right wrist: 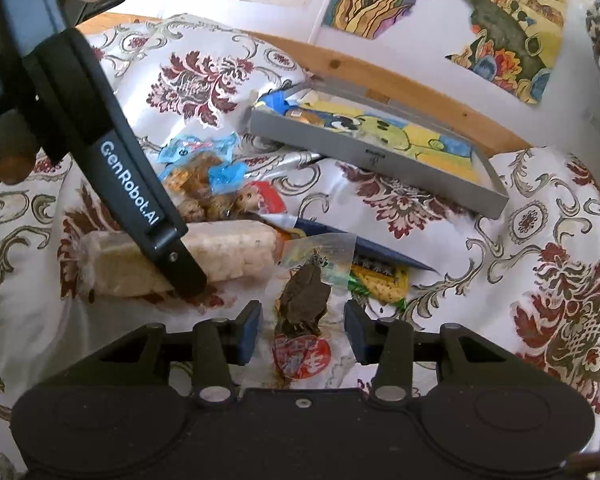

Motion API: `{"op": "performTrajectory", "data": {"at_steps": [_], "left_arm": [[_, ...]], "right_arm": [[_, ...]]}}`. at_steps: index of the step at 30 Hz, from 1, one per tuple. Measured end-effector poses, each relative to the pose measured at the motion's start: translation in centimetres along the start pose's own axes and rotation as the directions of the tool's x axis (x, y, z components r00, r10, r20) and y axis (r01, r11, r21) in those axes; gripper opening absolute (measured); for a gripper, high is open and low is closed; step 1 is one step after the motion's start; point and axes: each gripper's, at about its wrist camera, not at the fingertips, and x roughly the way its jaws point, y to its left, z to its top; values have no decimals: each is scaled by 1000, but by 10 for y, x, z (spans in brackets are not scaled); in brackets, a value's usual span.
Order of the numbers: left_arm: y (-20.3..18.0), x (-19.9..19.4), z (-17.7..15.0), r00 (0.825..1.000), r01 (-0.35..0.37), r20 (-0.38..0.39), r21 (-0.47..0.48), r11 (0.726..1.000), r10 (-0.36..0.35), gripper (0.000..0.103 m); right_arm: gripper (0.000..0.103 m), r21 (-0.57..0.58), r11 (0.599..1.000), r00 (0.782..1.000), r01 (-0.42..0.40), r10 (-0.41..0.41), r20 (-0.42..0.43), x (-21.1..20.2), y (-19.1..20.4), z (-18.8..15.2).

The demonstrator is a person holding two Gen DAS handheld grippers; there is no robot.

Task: Organize snacks
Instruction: 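Carry the rice-cracker bar with the left tool to the tray while the right tool carries the brown packet there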

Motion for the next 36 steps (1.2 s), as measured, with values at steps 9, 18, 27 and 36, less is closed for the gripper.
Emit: {"op": "performTrajectory", "data": {"at_steps": [9, 18, 27, 36], "left_arm": [[0, -14, 7, 997, 23, 69, -14, 1000, -22, 36], [5, -31, 35, 987, 40, 158, -23, 999, -36, 36], [18, -46, 85, 960, 14, 280, -57, 998, 2, 36], [46, -45, 143, 924, -27, 377, -113, 993, 68, 36]], "right_arm": [[46, -12, 1000, 998, 29, -28, 48, -5, -9, 10], [46, -47, 997, 989, 53, -46, 140, 2, -28, 44], [46, -38, 999, 978, 30, -21, 208, 28, -63, 97], [46, 22, 1000, 984, 9, -13, 176, 78, -111, 137]]}}
